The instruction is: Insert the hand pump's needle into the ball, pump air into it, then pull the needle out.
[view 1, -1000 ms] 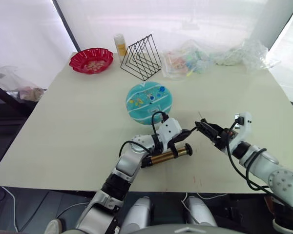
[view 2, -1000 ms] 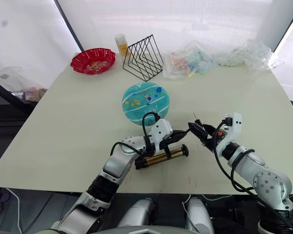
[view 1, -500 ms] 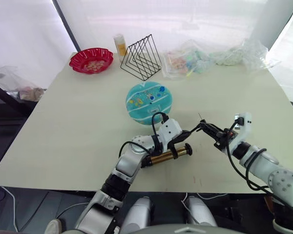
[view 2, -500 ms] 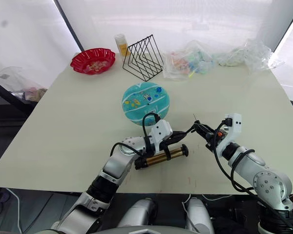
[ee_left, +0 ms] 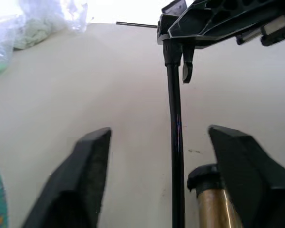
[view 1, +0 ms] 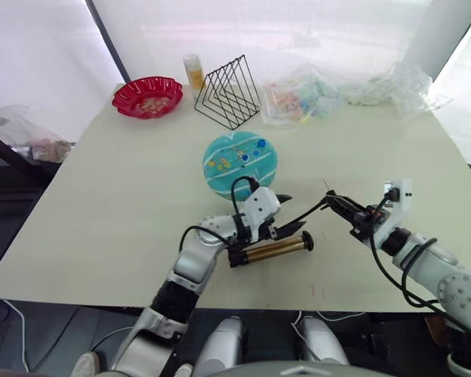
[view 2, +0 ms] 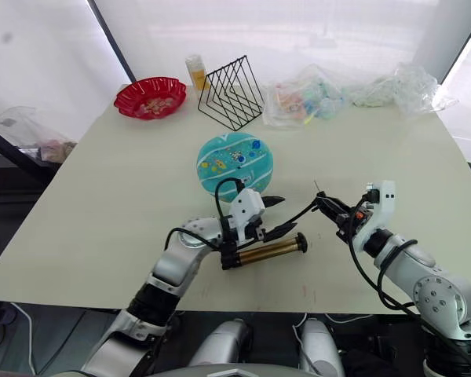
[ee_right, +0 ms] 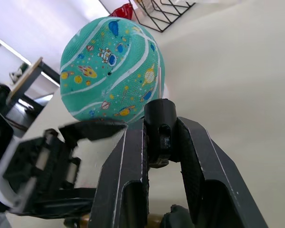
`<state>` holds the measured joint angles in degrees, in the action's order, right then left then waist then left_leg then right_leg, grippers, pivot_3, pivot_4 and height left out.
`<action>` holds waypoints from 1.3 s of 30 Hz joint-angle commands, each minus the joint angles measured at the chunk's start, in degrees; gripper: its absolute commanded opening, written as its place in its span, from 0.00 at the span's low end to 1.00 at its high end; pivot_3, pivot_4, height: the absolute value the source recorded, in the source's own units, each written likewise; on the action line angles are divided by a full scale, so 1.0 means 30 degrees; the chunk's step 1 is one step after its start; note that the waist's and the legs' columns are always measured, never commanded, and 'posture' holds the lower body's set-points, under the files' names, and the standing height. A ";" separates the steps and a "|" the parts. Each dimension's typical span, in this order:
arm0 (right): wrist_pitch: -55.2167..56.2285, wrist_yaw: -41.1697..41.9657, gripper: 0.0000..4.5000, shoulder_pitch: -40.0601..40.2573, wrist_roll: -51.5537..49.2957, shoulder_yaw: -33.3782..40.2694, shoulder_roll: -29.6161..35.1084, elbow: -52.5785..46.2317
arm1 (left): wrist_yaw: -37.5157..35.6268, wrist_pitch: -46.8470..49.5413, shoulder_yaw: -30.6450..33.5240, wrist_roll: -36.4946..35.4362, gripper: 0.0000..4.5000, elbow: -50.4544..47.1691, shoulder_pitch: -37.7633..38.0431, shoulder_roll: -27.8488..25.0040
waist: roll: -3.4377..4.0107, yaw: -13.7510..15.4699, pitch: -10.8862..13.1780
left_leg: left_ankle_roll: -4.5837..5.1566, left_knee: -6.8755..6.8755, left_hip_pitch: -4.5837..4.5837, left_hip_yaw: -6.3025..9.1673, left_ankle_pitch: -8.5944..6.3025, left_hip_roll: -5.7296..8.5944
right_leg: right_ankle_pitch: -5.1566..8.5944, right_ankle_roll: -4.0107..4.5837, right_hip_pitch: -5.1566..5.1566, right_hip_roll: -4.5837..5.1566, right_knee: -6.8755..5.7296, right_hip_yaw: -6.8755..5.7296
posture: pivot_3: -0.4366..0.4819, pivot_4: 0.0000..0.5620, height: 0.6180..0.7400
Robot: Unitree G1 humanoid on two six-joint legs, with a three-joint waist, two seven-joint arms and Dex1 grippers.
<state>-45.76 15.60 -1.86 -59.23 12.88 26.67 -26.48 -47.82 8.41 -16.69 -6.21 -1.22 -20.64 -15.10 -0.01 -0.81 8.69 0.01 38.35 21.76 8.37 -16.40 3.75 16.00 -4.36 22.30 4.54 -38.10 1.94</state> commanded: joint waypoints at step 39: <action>1.3398 0.8996 0.09 0.0700 1.2155 -0.3001 0.1618 0.0771 | -0.1117 0.7290 0.5937 -0.3932 0.99 0.7852 -0.8001 -0.7541 | -0.0114 -0.0059 0.0068 | -0.0013 0.0004 0.0037 -0.0053 0.0005 -0.0003 | -0.0006 0.0007 0.0134 -0.0032 -0.0073 0.0103 | 0.48 0.27 1.00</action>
<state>-6.21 42.72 0.31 -22.64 3.08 31.56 -22.27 -51.13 32.63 1.37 -19.66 19.20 -41.99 -37.82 -0.35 -0.99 8.90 -0.03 38.39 21.87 8.21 -16.38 3.76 15.98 -4.34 22.69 4.44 -38.36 2.25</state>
